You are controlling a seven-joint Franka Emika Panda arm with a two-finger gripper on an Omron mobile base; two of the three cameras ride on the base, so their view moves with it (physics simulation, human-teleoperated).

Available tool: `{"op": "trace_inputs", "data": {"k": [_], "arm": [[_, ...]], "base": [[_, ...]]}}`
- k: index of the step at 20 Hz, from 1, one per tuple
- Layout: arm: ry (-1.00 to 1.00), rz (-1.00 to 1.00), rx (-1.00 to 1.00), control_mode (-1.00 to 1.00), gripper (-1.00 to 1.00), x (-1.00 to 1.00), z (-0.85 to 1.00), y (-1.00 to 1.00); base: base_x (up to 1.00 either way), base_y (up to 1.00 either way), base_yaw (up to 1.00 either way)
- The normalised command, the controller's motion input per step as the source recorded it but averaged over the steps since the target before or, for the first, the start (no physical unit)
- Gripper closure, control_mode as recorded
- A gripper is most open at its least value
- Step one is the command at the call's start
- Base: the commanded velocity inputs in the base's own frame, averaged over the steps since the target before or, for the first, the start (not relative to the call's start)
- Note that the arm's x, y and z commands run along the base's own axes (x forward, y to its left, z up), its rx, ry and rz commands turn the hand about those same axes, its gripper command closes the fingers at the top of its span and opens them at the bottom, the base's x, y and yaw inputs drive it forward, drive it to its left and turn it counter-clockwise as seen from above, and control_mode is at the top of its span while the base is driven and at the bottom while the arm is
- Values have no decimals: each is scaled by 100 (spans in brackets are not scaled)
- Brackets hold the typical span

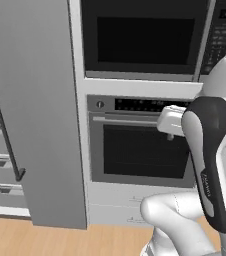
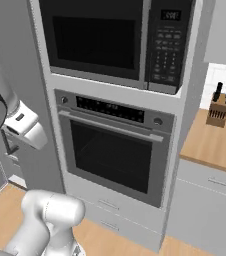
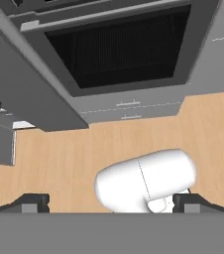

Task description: Take the meat container that has the steak and place it on the second highest rack of the freezer. Then take the vegetable container that has the garlic and tomato and place it on the highest rack of the freezer.

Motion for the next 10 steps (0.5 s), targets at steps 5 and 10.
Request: {"op": "trace_inputs", "data": {"k": [5, 10], "arm": [[0, 0, 0, 100, -100, 0, 0, 0], [0, 0, 0, 100, -100, 0, 0, 0]], "base": [[25, -100, 1], [45, -88, 2]]}}
